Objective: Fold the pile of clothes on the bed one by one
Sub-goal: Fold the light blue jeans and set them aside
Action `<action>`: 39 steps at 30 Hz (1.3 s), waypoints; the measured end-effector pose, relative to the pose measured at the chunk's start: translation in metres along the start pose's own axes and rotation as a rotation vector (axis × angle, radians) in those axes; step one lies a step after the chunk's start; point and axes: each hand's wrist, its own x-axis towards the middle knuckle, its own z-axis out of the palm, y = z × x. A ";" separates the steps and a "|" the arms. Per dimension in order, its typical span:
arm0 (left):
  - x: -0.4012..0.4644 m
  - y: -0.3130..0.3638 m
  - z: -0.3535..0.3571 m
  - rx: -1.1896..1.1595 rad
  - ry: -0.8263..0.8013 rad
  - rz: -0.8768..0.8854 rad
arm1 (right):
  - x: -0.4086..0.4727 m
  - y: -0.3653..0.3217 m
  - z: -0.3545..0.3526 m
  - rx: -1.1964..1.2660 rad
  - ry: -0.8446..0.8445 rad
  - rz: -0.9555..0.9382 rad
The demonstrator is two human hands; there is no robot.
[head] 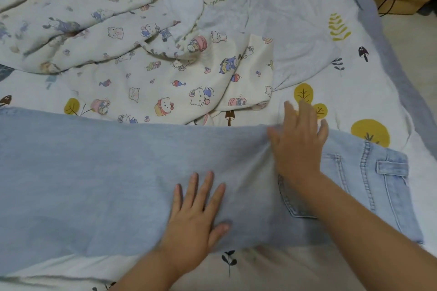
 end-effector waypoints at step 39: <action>0.031 0.054 -0.008 -0.237 -0.325 0.035 | -0.087 0.106 -0.125 1.309 0.277 1.302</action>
